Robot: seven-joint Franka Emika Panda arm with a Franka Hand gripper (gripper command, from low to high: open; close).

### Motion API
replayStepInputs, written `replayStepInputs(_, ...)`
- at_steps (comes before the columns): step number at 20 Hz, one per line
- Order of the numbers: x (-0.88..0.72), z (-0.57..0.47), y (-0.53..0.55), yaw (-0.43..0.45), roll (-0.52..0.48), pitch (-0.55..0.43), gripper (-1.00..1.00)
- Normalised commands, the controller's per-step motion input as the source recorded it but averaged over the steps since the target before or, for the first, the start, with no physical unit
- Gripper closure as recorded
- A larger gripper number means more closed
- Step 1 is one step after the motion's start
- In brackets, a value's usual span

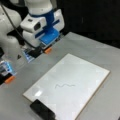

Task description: Erasing curve lines

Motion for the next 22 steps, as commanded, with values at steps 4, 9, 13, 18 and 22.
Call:
replayStepInputs(4, 0.24, 0.08, -0.35, 0.151, -0.059, 0.133, -1.0)
replayStepInputs(9, 0.29, 0.07, -0.32, 0.207, -0.065, 0.144, -1.0)
replayStepInputs(13, 0.36, 0.05, -0.39, 0.204, -0.11, 0.147, -1.0)
replayStepInputs(18, 0.38, 0.07, -0.43, 0.207, -0.125, 0.159, -1.0)
replayStepInputs(22, 0.36, 0.04, -0.35, 0.153, -0.063, 0.175, -1.0)
